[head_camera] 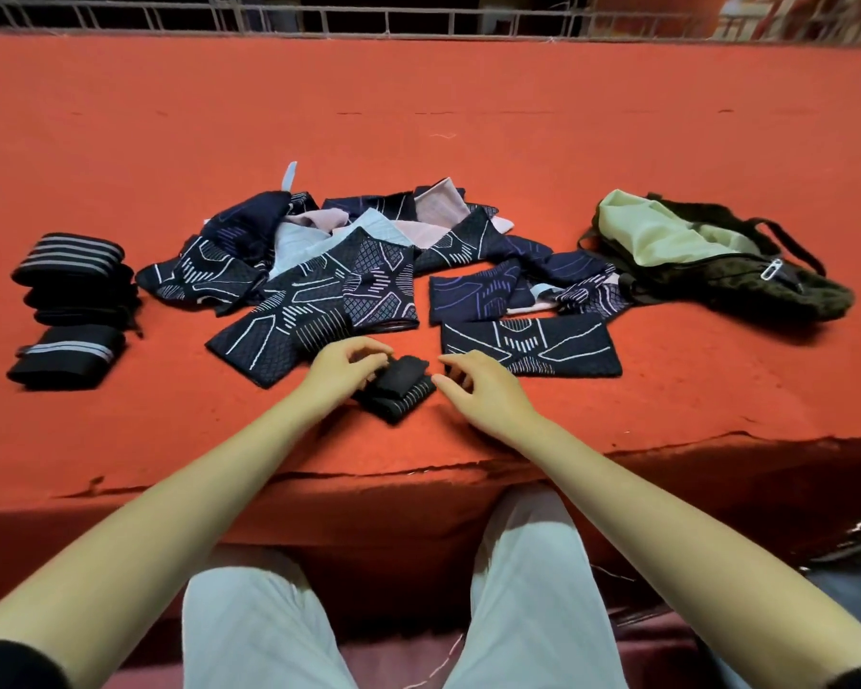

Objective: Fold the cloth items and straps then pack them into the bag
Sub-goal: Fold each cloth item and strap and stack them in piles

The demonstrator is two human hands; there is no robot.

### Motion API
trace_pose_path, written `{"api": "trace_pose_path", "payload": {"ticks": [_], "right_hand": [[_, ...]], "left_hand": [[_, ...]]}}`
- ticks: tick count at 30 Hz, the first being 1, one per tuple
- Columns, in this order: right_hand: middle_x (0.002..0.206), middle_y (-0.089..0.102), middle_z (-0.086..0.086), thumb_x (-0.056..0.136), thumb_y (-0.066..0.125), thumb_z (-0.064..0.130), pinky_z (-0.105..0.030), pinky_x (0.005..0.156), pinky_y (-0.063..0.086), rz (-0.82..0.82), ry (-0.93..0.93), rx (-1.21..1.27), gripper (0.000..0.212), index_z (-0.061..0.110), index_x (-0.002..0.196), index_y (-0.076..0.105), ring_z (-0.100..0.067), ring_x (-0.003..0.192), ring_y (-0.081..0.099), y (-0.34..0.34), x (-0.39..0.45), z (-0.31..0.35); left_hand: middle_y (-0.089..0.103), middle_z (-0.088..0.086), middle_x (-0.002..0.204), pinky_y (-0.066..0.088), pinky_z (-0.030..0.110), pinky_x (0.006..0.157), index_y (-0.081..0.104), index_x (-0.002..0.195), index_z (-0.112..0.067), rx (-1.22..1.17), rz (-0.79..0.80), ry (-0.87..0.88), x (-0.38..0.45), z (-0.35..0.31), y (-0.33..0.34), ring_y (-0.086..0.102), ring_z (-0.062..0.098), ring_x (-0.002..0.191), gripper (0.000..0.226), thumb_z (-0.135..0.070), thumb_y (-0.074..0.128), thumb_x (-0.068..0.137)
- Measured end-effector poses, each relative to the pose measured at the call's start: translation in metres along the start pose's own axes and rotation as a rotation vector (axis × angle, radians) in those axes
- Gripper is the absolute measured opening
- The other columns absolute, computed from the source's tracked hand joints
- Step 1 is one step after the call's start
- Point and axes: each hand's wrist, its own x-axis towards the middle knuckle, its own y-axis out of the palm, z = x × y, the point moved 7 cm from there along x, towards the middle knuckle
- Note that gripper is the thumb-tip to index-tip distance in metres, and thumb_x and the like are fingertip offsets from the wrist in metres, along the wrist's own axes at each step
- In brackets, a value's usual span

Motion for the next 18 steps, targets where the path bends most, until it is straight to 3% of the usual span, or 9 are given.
{"api": "trace_pose_path", "payload": {"ticks": [4, 8, 10, 13, 16, 18], "right_hand": [[0.099, 0.068, -0.002, 0.091, 0.049, 0.051, -0.035, 0.082, 0.047, 0.046, 0.159, 0.071, 0.041, 0.018, 0.101, 0.071, -0.020, 0.095, 0.060, 0.017, 0.008, 0.003], [0.082, 0.065, 0.003, 0.084, 0.066, 0.034, -0.035, 0.077, 0.047, 0.082, 0.279, 0.217, 0.016, 0.019, 0.084, 0.066, -0.016, 0.081, 0.059, 0.022, 0.011, -0.004], [0.073, 0.061, 0.003, 0.081, 0.069, 0.026, -0.038, 0.076, 0.049, 0.077, 0.320, 0.313, 0.012, 0.020, 0.074, 0.061, -0.016, 0.074, 0.057, 0.020, 0.008, -0.008], [0.064, 0.051, 0.004, 0.083, 0.066, 0.020, -0.033, 0.069, 0.042, -0.050, 0.392, 0.336, 0.027, 0.020, 0.062, 0.050, -0.013, 0.065, 0.047, 0.001, 0.003, -0.020], [0.063, 0.038, 0.002, 0.087, 0.062, 0.015, -0.035, 0.067, 0.052, -0.087, 0.511, 0.528, 0.041, 0.020, 0.057, 0.034, -0.012, 0.064, 0.045, -0.012, -0.001, -0.029], [0.066, 0.036, 0.000, 0.089, 0.059, 0.011, -0.030, 0.061, 0.057, -0.030, 0.586, 0.607, 0.038, 0.018, 0.060, 0.035, -0.011, 0.064, 0.046, -0.012, -0.004, -0.030]], "left_hand": [[0.065, -0.006, 0.090, 0.041, 0.002, 0.069, 0.067, 0.102, -0.009, 0.019, 0.083, 0.096, -0.015, -0.006, 0.021, 0.057, -0.018, 0.071, 0.021, 0.002, 0.061, 0.086], [0.068, -0.002, 0.090, 0.046, 0.013, 0.078, 0.067, 0.097, -0.018, -0.046, 0.105, 0.081, -0.022, 0.001, 0.027, 0.060, -0.004, 0.077, 0.026, 0.004, 0.061, 0.085], [0.067, -0.004, 0.087, 0.044, 0.018, 0.072, 0.068, 0.095, -0.020, -0.012, 0.038, 0.057, -0.019, 0.004, 0.020, 0.058, -0.001, 0.074, 0.027, 0.004, 0.059, 0.085], [0.066, 0.001, 0.092, 0.041, 0.022, 0.074, 0.071, 0.098, -0.019, 0.192, -0.151, 0.021, -0.009, 0.011, -0.009, 0.059, 0.012, 0.083, 0.028, -0.001, 0.055, 0.083], [0.056, 0.008, 0.104, 0.042, 0.035, 0.091, 0.066, 0.111, -0.022, 0.473, -0.371, 0.034, 0.000, 0.009, -0.042, 0.049, 0.029, 0.107, 0.033, -0.014, 0.058, 0.080], [0.049, 0.014, 0.120, 0.037, 0.043, 0.101, 0.055, 0.127, -0.021, 0.474, -0.412, -0.039, 0.008, 0.014, -0.054, 0.038, 0.035, 0.119, 0.046, -0.021, 0.062, 0.081]]}}
